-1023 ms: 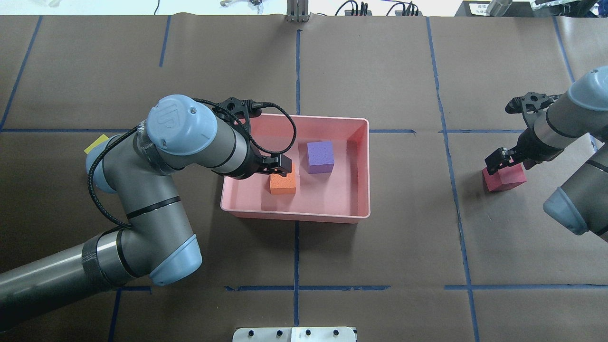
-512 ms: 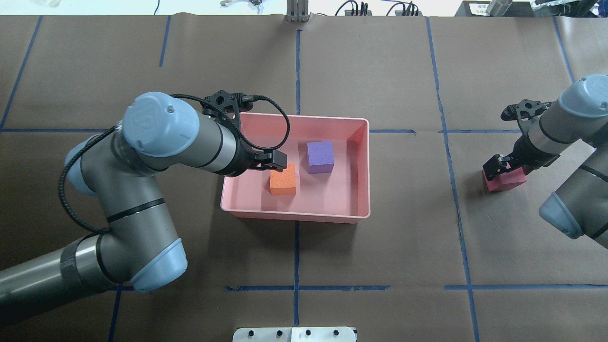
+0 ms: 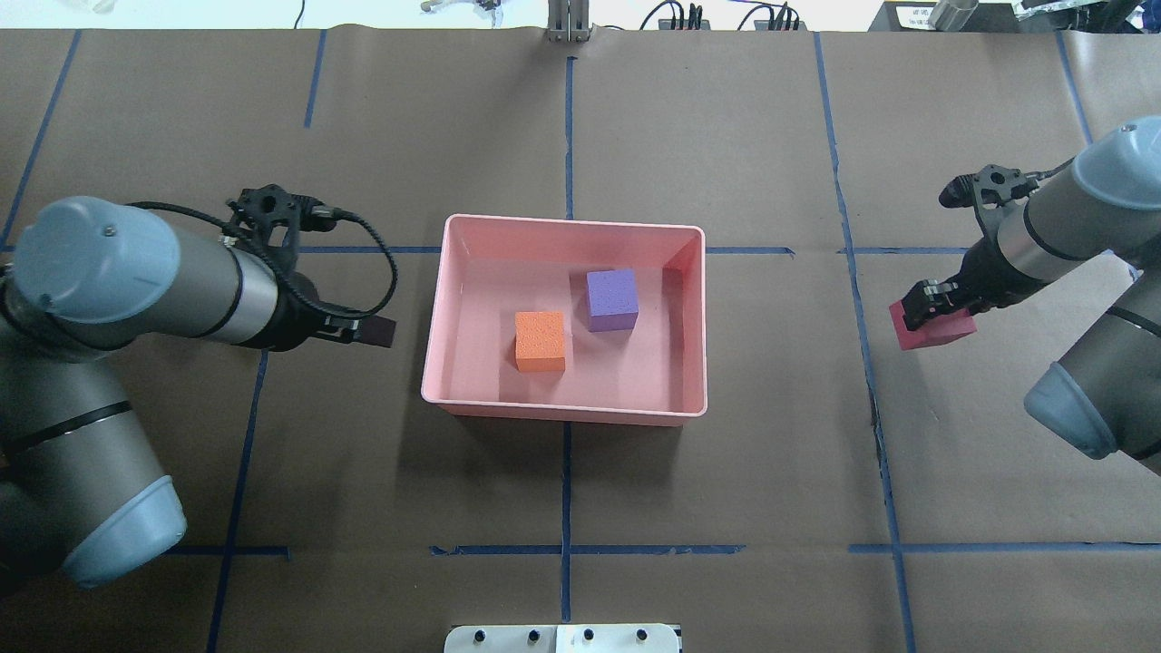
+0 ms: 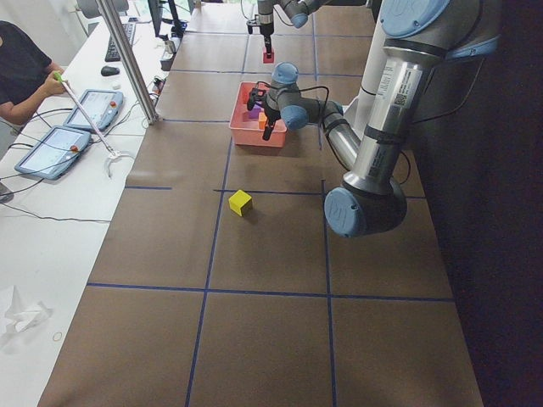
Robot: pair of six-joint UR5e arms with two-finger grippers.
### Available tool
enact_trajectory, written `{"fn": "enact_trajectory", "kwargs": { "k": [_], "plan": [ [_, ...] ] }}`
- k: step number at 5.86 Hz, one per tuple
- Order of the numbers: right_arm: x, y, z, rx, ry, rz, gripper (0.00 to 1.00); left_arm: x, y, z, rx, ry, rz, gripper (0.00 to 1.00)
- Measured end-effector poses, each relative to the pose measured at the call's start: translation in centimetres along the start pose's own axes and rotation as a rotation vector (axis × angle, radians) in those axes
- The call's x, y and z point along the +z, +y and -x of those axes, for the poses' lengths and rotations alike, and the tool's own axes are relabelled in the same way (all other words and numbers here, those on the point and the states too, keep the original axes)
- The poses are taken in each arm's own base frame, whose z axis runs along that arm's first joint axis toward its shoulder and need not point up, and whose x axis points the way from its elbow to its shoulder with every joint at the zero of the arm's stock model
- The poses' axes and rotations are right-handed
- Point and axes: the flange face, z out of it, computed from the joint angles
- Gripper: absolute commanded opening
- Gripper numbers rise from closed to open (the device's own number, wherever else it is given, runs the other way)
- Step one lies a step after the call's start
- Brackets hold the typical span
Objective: Place blocks into pink bin with both arms
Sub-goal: 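Release the orange cube and withdraw left while the right gripper lifts the pink cube, then lower the pink cube into the bin while the left gripper grasps the yellow cube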
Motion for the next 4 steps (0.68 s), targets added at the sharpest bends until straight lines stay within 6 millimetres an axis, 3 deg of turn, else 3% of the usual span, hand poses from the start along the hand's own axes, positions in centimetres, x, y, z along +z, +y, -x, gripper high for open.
{"fn": "enact_trajectory", "kwargs": {
  "k": [1,2,3,4],
  "plan": [
    [-3.9,-0.6,6.3,0.08,-0.104,-0.034,0.0,-0.2,1.3,4.4,0.071,-0.054,0.014,0.99],
    [-6.2,-0.9,14.1,0.177,-0.196,-0.034,0.0,-0.2,1.8,7.6,0.098,-0.088,0.035,0.99],
    [-6.6,0.0,21.5,0.248,-0.244,-0.034,0.0,-0.2,1.4,10.2,0.113,-0.101,0.06,0.99],
    [-5.1,1.5,26.8,0.282,-0.248,-0.057,0.01,0.0,0.6,12.6,0.125,-0.113,0.079,0.99]
  ]
}}
